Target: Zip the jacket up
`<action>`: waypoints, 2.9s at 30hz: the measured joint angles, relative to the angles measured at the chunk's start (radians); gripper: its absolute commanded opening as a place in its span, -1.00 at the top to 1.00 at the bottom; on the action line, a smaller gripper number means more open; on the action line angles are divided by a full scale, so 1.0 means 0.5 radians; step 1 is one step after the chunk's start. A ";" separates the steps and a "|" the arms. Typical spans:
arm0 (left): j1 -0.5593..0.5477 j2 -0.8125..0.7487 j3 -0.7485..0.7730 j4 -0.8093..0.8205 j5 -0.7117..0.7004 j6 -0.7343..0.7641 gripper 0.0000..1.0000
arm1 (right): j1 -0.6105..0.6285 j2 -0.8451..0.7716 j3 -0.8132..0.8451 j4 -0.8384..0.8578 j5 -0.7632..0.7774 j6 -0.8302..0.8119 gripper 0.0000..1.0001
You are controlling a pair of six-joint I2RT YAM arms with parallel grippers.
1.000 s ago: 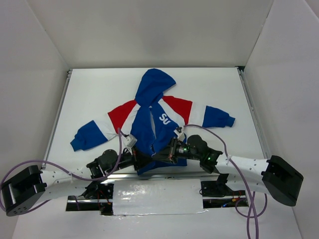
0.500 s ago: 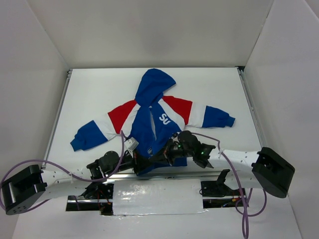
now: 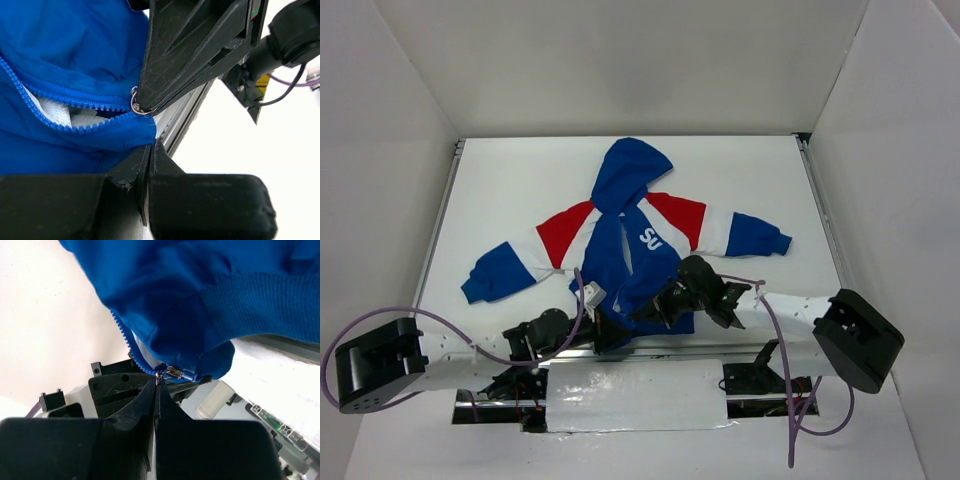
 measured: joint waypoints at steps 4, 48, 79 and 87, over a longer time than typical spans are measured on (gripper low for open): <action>-0.023 0.062 0.005 0.026 -0.018 -0.001 1.00 | -0.001 0.031 0.000 0.029 -0.022 0.024 1.00; -0.288 0.143 0.127 -0.022 -0.689 -0.005 1.00 | 0.002 0.230 0.530 -0.557 0.253 0.043 1.00; -0.539 -0.945 0.318 -1.655 -0.824 -0.372 -0.36 | 0.655 -0.220 0.019 0.053 1.189 0.078 1.00; -0.540 -1.189 0.306 -1.577 -0.870 -0.493 -0.54 | 0.732 -0.167 0.041 0.057 1.274 0.105 1.00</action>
